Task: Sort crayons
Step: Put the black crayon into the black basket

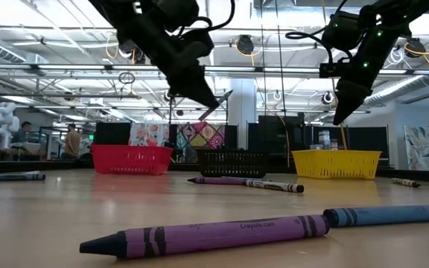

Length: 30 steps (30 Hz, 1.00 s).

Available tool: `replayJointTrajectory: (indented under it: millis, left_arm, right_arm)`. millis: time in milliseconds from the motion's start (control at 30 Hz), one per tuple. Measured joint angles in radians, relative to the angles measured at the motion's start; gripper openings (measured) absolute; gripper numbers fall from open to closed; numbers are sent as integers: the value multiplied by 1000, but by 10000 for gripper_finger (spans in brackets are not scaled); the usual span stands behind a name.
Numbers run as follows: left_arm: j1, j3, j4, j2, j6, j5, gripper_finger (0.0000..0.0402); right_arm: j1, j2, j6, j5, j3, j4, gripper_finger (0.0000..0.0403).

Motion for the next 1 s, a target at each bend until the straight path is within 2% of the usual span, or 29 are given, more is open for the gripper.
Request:
replayJointTrajectory:
  millis: [167, 500, 767, 1000]
  left_arm:
    - [63, 1, 99, 24, -3, 64, 6]
    - [157, 0, 109, 141, -46, 73, 6]
    - [167, 0, 112, 199, -56, 106, 7]
    - [167, 0, 114, 202, -58, 106, 51]
  right_arm:
    - [0, 0, 0, 0, 0, 9, 116]
    - [0, 1, 8, -3, 0, 26, 116]
    - [0, 1, 8, -3, 0, 26, 116]
    - [0, 1, 29, -3, 0, 26, 116]
